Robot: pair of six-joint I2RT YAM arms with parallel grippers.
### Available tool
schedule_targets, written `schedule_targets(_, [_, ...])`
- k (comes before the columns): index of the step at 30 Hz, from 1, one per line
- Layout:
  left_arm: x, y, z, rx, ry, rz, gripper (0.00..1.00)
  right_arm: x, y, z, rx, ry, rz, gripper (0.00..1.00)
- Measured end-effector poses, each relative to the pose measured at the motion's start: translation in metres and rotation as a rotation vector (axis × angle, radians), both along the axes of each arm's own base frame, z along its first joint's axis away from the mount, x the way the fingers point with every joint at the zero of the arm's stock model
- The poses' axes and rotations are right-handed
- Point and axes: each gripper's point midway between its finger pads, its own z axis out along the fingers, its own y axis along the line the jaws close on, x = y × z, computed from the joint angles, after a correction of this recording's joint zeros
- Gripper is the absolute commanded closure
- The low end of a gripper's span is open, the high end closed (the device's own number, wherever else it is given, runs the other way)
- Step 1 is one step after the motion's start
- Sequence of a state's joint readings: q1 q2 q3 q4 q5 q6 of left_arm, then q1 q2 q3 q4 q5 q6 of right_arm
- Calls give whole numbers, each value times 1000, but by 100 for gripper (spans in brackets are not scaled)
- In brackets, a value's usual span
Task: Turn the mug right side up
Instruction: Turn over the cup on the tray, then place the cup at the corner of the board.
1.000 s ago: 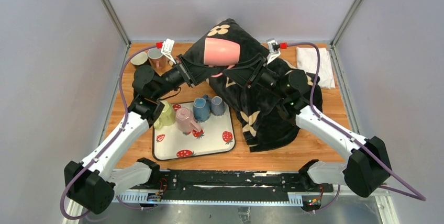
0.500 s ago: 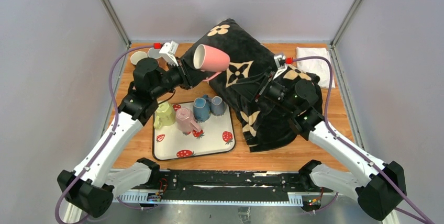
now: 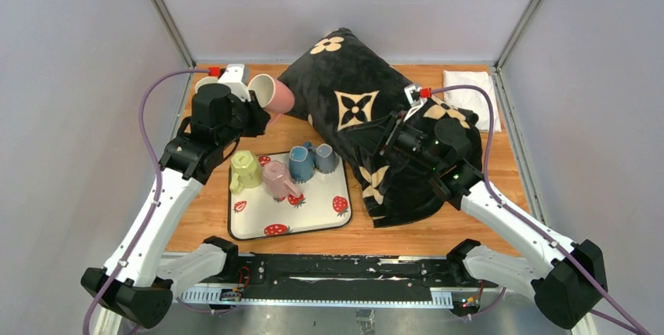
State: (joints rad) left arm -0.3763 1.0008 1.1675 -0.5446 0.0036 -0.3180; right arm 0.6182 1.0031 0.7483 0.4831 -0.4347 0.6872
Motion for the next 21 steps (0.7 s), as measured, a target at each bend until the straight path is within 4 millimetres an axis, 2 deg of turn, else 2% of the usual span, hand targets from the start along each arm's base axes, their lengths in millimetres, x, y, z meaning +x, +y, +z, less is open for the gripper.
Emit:
schedule_targets(5, [13, 50, -19, 75, 71, 178, 100, 0, 0, -5, -12, 16, 0, 44])
schedule_targets(9, [28, 77, -44, 124, 157, 284, 100, 0, -1, -11, -33, 33, -4, 44])
schedule_targets(16, [62, 86, -92, 200, 306, 361, 100, -2, -11, -25, -106, 49, -43, 44])
schedule_targets(21, [89, 93, -105, 243, 351, 432, 100, -8, -23, -28, -156, 28, -72, 44])
